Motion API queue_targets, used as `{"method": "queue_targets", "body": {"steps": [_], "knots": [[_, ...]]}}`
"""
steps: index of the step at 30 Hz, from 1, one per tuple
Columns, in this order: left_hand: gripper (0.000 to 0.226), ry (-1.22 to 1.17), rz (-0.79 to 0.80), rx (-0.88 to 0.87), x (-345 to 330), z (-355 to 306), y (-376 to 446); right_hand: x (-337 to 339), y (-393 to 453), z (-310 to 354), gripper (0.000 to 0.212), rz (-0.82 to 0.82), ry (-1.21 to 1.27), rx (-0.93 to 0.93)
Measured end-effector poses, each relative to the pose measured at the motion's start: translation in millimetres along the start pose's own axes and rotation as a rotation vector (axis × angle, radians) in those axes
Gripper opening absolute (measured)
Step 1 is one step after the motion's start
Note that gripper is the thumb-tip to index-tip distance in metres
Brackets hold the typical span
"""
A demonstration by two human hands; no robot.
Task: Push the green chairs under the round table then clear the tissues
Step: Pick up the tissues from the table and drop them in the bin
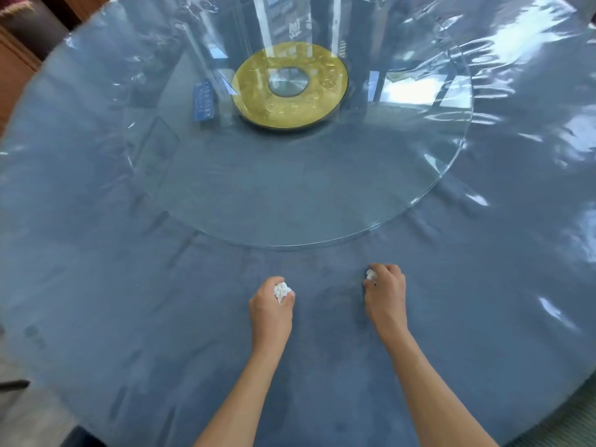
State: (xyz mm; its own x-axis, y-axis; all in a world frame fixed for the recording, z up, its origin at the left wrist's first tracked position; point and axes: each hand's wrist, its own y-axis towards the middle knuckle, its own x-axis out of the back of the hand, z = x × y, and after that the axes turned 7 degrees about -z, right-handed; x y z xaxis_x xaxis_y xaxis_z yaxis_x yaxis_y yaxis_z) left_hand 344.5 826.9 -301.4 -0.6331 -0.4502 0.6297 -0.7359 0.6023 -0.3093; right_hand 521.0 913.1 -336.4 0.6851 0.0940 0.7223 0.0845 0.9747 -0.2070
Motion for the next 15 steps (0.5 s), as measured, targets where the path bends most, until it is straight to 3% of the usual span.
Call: {"method": "queue_targets", "body": {"steps": [7,15], "knots": [[0.022,-0.045,-0.1,0.043,32,15,-9,-13,-21,33,0.023,0.117,0.113,-0.078],[0.025,-0.164,-0.254,0.131,99,59,-27,-44,-87,93,0.013,0.186,0.117,0.1]]}}
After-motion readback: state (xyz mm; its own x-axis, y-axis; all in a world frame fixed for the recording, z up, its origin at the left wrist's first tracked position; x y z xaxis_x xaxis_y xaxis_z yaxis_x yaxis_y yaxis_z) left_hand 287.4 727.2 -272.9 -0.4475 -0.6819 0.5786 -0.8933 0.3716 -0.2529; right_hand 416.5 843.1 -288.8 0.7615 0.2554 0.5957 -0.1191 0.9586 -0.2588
